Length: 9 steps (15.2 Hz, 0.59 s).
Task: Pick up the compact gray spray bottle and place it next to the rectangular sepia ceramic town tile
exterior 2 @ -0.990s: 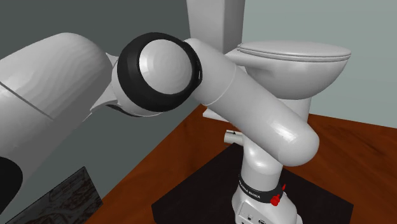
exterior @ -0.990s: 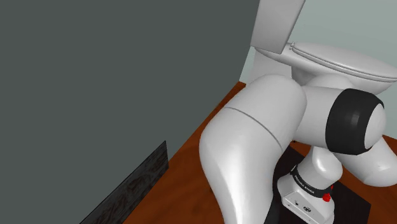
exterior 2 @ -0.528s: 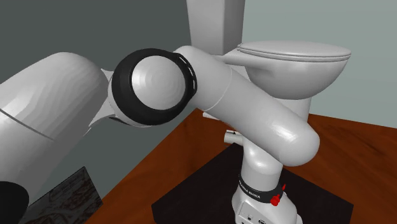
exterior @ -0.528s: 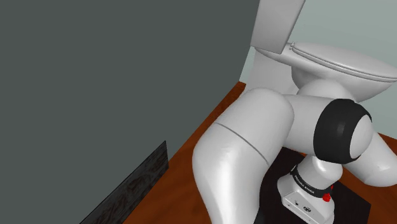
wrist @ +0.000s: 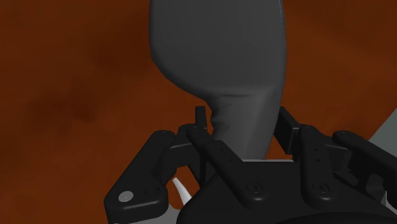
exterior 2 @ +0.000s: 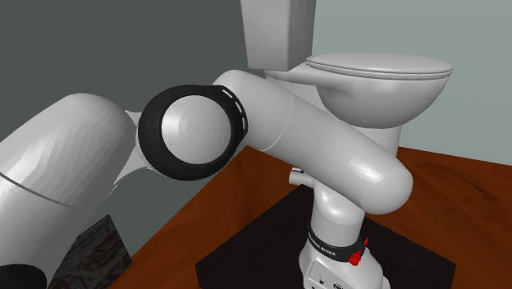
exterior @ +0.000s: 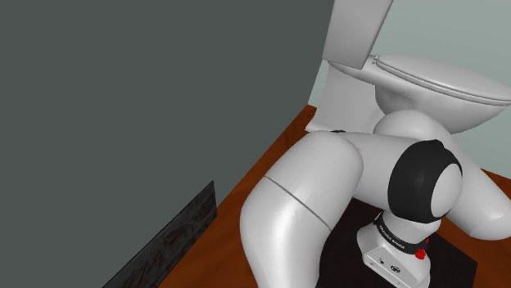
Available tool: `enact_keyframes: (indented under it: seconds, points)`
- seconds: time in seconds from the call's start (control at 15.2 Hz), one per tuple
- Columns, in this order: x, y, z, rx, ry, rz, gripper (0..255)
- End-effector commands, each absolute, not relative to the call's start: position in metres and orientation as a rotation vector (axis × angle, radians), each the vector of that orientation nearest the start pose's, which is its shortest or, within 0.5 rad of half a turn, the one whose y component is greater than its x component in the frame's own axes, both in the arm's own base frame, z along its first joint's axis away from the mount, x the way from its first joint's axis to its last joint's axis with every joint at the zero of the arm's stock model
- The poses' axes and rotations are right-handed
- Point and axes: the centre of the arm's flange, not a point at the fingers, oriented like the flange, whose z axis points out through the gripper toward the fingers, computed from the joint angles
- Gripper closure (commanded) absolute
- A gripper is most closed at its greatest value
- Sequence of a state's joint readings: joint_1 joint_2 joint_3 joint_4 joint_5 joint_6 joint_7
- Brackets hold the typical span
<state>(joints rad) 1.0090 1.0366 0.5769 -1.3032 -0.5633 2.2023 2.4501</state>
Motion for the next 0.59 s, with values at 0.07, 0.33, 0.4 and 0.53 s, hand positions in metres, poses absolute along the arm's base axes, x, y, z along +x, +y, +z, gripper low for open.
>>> enact_keyframes:
  seconds: [0.07, 0.33, 0.4, 0.53]
  points:
    - [0.114, 0.734, 0.156, -2.893, 1.181, 0.072, 255]
    - [0.114, 0.734, 0.135, -2.893, 1.181, 0.072, 255]
    - [0.114, 0.734, 0.129, -2.893, 1.181, 0.072, 255]
    - [0.114, 0.734, 0.119, -2.893, 1.181, 0.072, 255]
